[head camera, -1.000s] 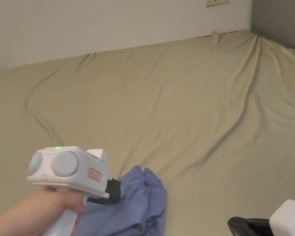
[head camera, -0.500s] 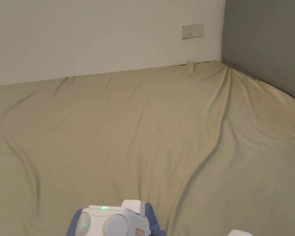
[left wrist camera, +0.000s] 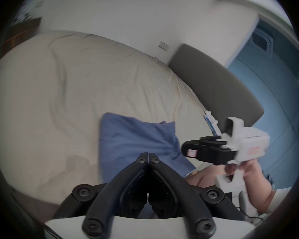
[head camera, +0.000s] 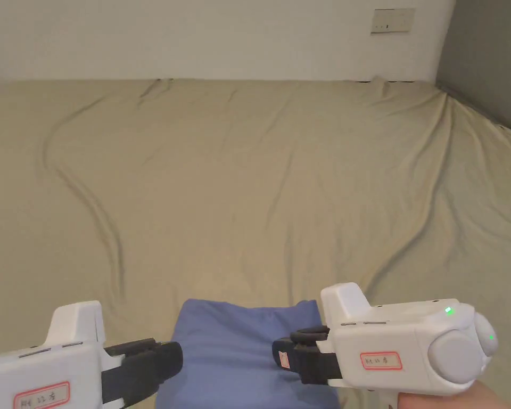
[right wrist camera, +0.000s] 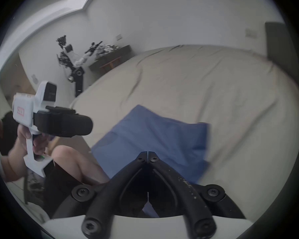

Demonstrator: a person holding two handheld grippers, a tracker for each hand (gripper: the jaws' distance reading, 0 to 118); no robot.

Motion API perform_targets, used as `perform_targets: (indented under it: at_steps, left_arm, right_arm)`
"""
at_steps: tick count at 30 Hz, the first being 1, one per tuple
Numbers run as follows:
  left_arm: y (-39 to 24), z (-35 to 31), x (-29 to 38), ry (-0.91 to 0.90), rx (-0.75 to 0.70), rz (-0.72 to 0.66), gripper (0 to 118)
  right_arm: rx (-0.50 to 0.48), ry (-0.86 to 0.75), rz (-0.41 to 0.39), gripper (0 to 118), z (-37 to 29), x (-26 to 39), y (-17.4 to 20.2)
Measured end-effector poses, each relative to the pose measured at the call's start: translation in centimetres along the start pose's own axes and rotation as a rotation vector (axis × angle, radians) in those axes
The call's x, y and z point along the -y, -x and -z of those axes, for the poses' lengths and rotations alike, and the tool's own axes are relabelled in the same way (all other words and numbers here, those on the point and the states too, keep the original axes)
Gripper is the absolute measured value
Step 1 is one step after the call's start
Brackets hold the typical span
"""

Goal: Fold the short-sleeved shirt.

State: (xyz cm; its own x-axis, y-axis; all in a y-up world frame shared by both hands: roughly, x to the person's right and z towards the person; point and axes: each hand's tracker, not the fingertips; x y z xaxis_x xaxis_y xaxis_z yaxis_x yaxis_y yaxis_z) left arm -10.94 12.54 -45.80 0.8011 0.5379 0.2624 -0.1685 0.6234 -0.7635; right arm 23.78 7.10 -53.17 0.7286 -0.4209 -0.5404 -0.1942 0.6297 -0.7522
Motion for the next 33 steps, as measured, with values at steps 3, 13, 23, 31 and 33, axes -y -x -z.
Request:
perform_targets:
  at_steps: [3, 13, 23, 31, 33]
  left_arm:
    - [3.4, -1.4, 1.3, -0.016, 0.065, -0.113, 0]
    - [12.0, 2.5, -0.5, 0.058, 0.344, -0.426, 55]
    - [11.5, 12.8, -3.1, 0.365, 0.499, -0.431, 112]
    - [7.9, 18.7, -2.6, 0.463, 0.398, -0.309, 19]
    - [8.5, 17.4, -3.4, 0.456, 0.440, -0.310, 19]
  right_arm:
    - [-0.038, -0.013, 0.095, 1, 3.6, 0.7, -3.1]
    - [-0.175, -0.007, 0.350, 0, 3.6, 3.7, -8.5]
    - [-0.195, -0.017, 0.342, 0, 2.3, 4.8, -8.1]
    - [-0.192, -0.024, 0.335, 0, 1.9, 4.6, -8.1]
    - [-0.192, -0.047, 0.327, 0, 1.3, 4.6, -7.6]
